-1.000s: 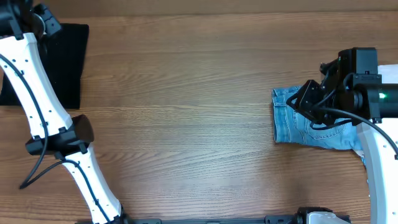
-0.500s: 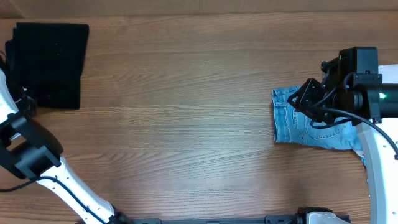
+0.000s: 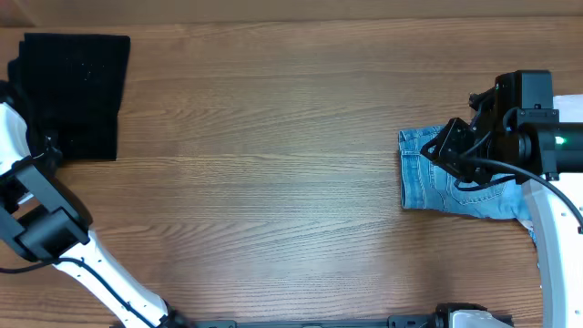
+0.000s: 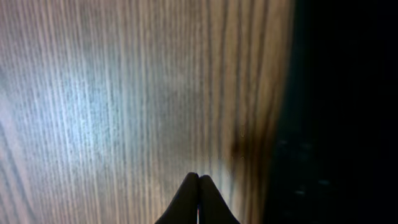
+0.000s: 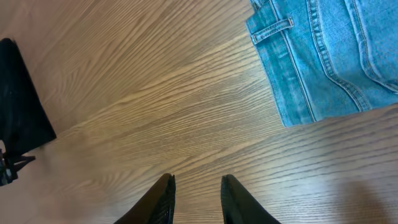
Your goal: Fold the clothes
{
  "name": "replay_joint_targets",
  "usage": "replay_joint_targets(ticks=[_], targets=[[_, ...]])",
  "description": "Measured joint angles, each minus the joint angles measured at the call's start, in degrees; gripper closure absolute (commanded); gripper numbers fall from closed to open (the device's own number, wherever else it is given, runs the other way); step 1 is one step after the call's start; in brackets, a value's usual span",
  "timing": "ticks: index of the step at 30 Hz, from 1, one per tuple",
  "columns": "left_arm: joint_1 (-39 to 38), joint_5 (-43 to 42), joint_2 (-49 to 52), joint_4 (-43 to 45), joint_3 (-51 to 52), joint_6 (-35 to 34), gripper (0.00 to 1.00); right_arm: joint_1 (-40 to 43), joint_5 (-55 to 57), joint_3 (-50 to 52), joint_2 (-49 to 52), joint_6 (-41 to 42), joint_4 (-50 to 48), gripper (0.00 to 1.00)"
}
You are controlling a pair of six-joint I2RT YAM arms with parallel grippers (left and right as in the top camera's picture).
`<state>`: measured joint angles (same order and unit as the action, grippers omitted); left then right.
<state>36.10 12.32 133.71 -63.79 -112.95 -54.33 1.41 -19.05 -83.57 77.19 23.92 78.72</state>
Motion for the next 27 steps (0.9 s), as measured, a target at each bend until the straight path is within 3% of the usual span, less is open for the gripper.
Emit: replay_joint_targets(ticks=[12,27], targets=[[-0.94,-2.21,3.85,6.80,0.00,0.92,0.96,0.00,0.00,0.00,0.00,0.02,1.07,0.71],[-9.31,-2.19,4.22,16.85,0.11,10.05,0.96,0.02,0.02,0.00,0.00,0.00,1.49,0.72]])
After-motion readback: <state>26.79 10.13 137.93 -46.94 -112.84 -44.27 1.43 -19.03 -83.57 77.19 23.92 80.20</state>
